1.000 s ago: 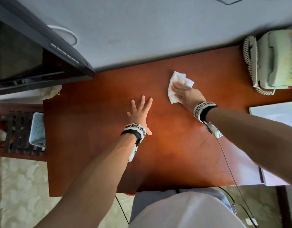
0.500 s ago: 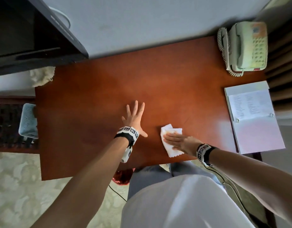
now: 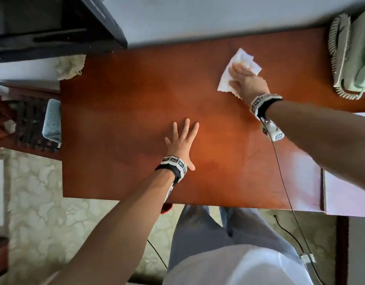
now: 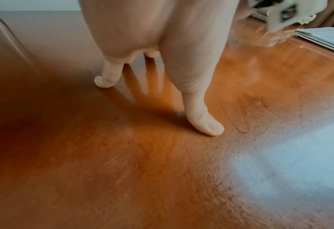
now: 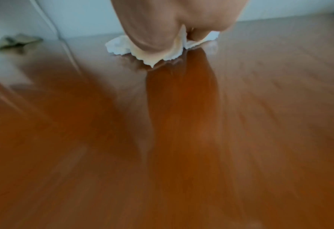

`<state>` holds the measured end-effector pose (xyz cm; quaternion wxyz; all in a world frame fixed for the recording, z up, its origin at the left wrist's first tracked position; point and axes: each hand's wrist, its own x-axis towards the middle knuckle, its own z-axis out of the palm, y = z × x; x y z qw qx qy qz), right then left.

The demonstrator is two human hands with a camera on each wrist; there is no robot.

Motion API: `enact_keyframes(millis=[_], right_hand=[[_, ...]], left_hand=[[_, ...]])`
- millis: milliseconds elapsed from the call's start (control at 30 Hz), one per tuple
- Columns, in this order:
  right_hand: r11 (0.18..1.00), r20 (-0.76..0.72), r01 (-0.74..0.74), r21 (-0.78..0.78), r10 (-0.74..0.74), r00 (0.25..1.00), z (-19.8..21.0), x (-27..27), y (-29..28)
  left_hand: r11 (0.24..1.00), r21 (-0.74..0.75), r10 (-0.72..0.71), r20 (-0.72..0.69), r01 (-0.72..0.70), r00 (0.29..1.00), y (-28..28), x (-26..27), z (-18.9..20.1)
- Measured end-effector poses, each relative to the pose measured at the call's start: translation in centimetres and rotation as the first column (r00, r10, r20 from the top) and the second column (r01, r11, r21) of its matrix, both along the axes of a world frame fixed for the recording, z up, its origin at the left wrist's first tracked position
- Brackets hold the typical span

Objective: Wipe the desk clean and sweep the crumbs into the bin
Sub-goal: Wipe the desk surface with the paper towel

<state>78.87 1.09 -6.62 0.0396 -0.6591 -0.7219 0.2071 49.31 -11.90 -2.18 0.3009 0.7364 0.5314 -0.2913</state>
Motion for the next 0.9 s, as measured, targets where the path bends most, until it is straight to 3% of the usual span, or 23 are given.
enact_keyframes(millis=[167, 267, 333, 467, 733, 800, 900], right_hand=[[0.998, 0.066, 0.035, 0.045, -0.038, 0.997, -1.4, 0.5, 9.6], [0.997, 0.048, 0.068, 0.036, -0.069, 0.996, -1.6, -0.2, 9.5], [1.0, 0.045, 0.013, 0.017, -0.014, 0.999, -1.5, -0.4, 7.8], [0.993, 0.001, -0.114, 0.018, 0.114, 0.993, -1.4, -0.7, 0.5], [0.964, -0.062, -0.267, 0.001, 0.267, 0.962, -0.9, 0.2, -20.8], [0.931, -0.068, -0.362, 0.042, 0.364, 0.929, -0.6, 0.5, -25.5], [0.805, -0.048, -0.593, 0.039, 0.594, 0.803, -0.8, 1.1, -31.2]], left_hand=[[1.0, 0.009, 0.014, -0.018, -0.013, 1.0, 0.1, -0.2, -0.5], [1.0, 0.006, 0.011, -0.031, -0.01, 0.999, 0.1, -0.3, -0.5], [1.0, 0.013, 0.006, -0.033, -0.006, 0.999, 0.1, -0.2, -0.5], [1.0, -0.007, 0.022, -0.037, -0.022, 0.999, 0.2, -0.5, -0.2], [1.0, -0.006, 0.006, -0.043, -0.007, 0.999, 0.1, 0.2, 1.1], [1.0, 0.003, 0.012, -0.033, -0.012, 0.999, -0.1, 0.3, 1.2], [1.0, 0.025, 0.001, -0.032, 0.0, 0.999, -0.5, 0.7, 1.4]])
